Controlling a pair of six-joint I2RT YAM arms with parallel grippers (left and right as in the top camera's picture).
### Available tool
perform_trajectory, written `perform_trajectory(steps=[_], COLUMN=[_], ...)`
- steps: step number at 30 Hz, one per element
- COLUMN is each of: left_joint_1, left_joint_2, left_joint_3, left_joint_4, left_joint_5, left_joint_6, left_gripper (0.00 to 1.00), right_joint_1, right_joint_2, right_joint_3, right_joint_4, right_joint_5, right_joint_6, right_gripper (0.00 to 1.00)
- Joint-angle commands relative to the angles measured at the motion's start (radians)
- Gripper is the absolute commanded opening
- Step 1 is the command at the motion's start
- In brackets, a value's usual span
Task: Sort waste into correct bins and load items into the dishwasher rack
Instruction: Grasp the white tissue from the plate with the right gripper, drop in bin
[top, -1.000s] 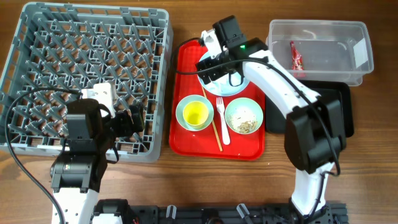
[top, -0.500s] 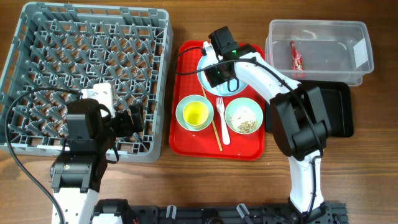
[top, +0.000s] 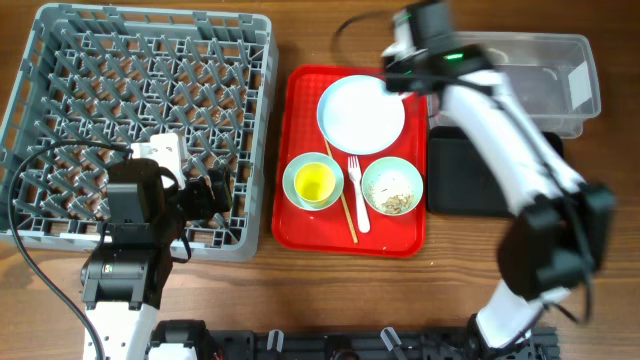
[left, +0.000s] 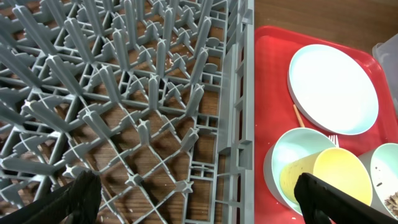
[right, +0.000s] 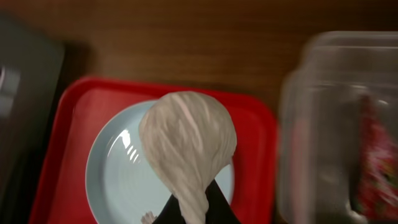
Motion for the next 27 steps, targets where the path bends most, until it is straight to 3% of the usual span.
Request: perform_trajectory(steps=[1, 4, 6, 9, 11, 17, 20, 27], left_joint_1=[0.008, 0.008, 0.008, 0.008, 0.008, 0.008, 0.008, 0.008], left_joint_2=[0.001, 0.001, 0.001, 0.001, 0.001, 0.001, 0.001, 0.001], left_joint_3=[0.021, 0.021, 0.021, 0.021, 0.021, 0.021, 0.021, 0.021], left_joint_4=[0.005, 0.005, 0.005, 0.005, 0.005, 0.005, 0.005, 0.005], left_joint_5=[0.009, 0.009, 0.009, 0.009, 0.009, 0.009, 0.009, 0.009], left_joint_6=[-0.002, -0.002, -0.002, -0.002, -0.002, -0.002, -0.002, -0.002], left_gripper=[1.00, 1.00, 1.00, 1.00, 1.00, 1.00, 1.00, 1.00], right_joint_1=[-0.129, -0.224, -0.259, -0.275, -0.280, -0.255, -0.178, -0.005], right_joint_2=[-0.024, -0.013, -0.009, -0.018, -0.047, -0.180, -0.212, -0.322], right_joint_3=[0.004, -0.015, -0.016, -0.013, -0.011, -0.011, -0.012, -0.114], right_joint_4=[-0.063, -0.071, -0.051, -0.014, -0.021, -0.209, -0.395, -0.529], right_joint_5=[0.070, 0.069, 0.031, 0.028, 0.020, -0.293, -0.294, -0.181], right_joint_6=[0.247, 0.357, 0.362, 0.303, 0.263, 0.058, 0.036, 0.116], right_gripper=[0.05, 0.18, 0.37, 0.47, 0.70, 0.72, 0.66, 0.63])
